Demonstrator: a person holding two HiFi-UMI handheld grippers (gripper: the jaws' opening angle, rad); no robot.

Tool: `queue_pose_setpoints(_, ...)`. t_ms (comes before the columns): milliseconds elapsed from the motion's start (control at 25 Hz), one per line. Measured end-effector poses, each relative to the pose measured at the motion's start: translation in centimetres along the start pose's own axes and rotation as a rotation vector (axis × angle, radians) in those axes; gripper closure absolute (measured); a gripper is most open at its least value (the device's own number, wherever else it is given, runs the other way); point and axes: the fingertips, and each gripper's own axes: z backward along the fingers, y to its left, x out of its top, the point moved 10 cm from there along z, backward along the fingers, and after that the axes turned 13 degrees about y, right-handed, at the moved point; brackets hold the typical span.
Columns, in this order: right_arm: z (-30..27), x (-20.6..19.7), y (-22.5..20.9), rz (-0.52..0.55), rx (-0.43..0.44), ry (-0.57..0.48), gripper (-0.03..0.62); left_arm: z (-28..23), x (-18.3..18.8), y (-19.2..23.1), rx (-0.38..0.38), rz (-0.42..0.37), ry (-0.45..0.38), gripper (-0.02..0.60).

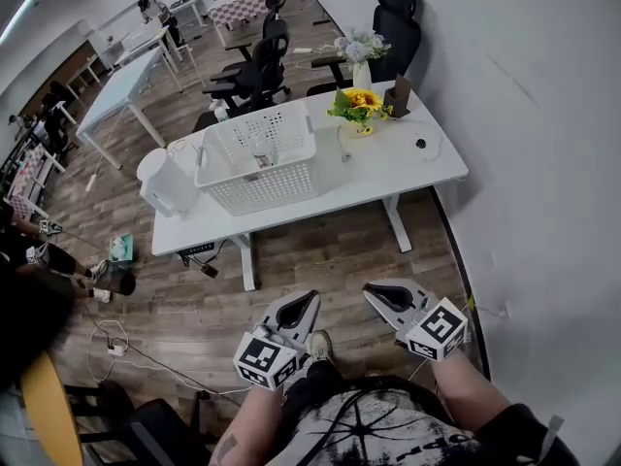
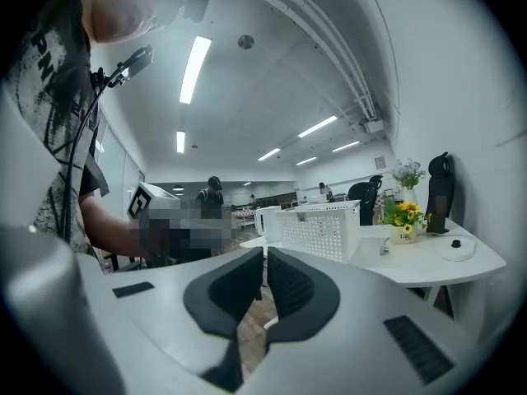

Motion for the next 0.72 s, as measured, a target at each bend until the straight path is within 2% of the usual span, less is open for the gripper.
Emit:
queue_pose_setpoints(400, -8.0, 4.2, -2.6, -0.018, -0.086, -0.010, 0.563, -1.2, 2.4, 10.9, -0.089, -0.031, -0.002, 0.571)
queue_pose_setpoints(720, -13.3, 7.8, -2.8, 0.011, -0.127, 0.005, 0.563, -1.0, 3.0, 17.2, -0.145, -0.024, -0.034, 0.571)
